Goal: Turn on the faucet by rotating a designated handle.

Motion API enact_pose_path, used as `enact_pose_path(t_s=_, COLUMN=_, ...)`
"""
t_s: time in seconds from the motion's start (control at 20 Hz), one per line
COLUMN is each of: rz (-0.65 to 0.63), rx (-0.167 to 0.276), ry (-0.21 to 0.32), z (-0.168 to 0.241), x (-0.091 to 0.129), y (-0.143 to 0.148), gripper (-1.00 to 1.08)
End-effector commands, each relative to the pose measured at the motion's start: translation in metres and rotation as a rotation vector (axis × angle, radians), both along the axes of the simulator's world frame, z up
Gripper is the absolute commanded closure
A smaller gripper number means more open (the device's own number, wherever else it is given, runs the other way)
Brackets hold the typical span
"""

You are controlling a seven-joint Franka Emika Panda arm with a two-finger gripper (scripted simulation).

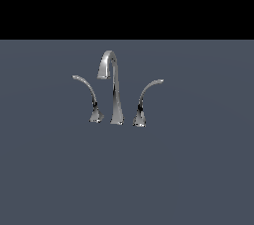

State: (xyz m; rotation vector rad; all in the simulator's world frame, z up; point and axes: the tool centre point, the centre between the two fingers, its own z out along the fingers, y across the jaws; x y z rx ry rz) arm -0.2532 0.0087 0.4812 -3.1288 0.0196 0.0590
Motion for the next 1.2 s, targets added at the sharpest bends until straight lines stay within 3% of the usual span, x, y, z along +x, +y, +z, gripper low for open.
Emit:
enact_pose_path(t_s=0.0, rz=0.000, rx=0.000, ry=0.000, z=0.000, x=0.000, y=0.000, gripper=1.08)
enact_pose_path(t_s=0.7, rz=0.037, rx=0.009, ry=-0.019, z=0.012, x=-0.001, y=0.020, gripper=1.08)
enact_pose_path(t_s=1.15, rz=-0.026, rx=0.043, ry=-0.010, z=0.006, x=0.018, y=0.026, gripper=1.08)
